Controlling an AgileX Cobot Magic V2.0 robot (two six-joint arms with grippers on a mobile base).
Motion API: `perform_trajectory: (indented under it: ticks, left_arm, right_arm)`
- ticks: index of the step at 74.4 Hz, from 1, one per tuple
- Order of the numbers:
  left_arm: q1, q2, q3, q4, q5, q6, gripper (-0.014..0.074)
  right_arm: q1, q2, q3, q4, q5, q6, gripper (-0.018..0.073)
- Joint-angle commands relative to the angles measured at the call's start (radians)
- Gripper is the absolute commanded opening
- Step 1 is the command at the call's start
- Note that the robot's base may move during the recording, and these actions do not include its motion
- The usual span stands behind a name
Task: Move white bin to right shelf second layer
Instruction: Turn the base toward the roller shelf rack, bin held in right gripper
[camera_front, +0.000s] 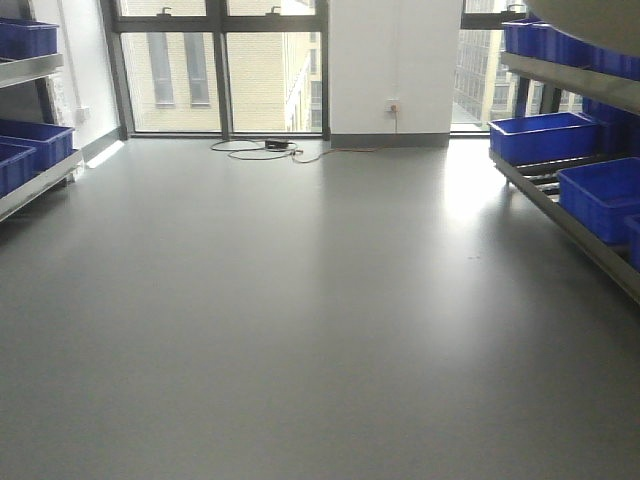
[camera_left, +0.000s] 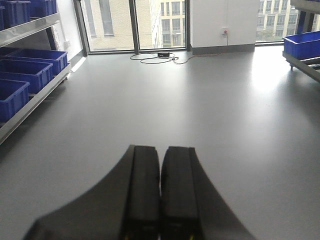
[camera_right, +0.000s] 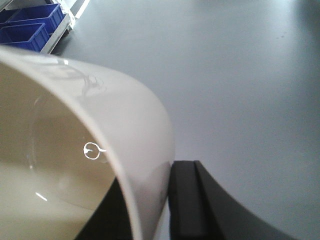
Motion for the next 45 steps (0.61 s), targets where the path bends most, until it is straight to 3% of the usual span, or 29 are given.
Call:
perform_trajectory:
  ticks: [1,45]
  left_arm:
    - [-0.003,-0.014,0.037,0.0,-0.087,-0.005,0.0085]
    - [-0.003,-0.014,0.037,0.0,-0.087,-0.005,0.0085]
  right_arm:
    - [-0.006,-0.007,-0.034,0.019,-0.091,-0.001,0.0055]
    - [-0.006,-0.006,-0.034,0.019,-0.091,-0.001,0.0055]
